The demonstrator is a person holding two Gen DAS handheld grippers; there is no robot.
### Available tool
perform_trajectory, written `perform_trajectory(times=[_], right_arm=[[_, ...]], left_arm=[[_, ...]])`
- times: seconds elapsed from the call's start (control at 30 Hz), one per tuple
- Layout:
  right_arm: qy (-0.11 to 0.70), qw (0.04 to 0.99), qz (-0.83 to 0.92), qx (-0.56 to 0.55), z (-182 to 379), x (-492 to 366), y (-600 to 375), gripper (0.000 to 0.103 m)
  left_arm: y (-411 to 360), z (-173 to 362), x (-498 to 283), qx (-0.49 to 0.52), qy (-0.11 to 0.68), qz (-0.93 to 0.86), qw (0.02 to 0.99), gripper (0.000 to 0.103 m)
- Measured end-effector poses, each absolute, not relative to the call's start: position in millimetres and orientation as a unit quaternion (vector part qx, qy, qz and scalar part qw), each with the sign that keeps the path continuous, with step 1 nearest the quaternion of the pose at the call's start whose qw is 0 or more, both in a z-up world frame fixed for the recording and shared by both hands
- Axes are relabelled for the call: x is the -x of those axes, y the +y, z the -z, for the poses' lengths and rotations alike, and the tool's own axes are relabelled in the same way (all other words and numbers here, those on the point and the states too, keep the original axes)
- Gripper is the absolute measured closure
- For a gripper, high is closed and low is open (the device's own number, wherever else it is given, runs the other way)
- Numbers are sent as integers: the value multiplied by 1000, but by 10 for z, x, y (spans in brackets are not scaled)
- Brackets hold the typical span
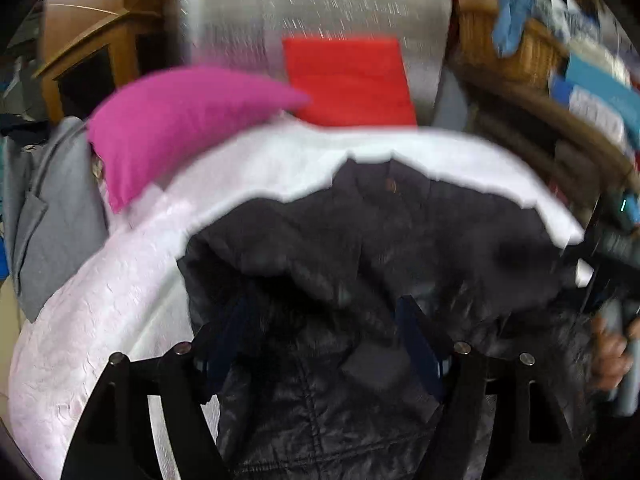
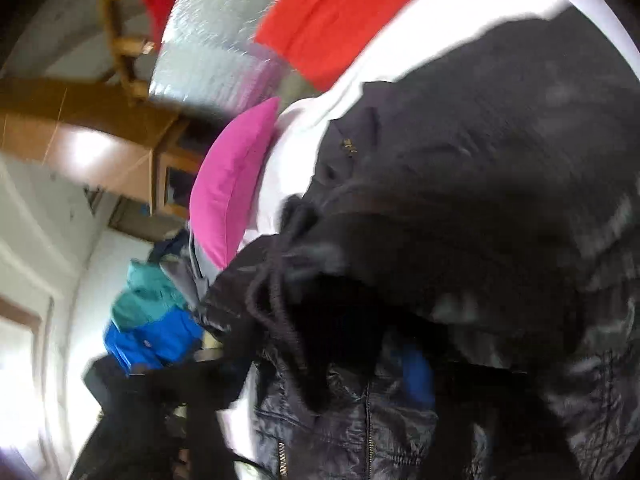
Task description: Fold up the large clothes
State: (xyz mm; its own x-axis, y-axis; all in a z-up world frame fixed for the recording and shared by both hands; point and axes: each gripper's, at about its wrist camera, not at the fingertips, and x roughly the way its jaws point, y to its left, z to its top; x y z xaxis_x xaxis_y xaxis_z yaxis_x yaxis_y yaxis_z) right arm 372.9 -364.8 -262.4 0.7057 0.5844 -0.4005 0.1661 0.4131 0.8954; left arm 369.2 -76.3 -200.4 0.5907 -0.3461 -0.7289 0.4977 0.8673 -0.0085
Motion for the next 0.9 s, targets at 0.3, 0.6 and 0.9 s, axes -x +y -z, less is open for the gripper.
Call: perform_trajectory(times=[0.3, 0.6, 0.9], right_arm=[[340, 711, -153, -597, 2804, -3662, -3838, 32], [297, 699, -125, -638, 2785, -3350, -4354, 32], [297, 701, -125, -636, 2769, -3288, -4468, 32]], left_arm=[[-1007, 1949, -3342, -144, 332, 293, 885, 25], [-1745, 2375, -3055, -268, 321, 291, 860, 24], [-2152, 2437, -3104, -273, 298, 268, 875, 24]])
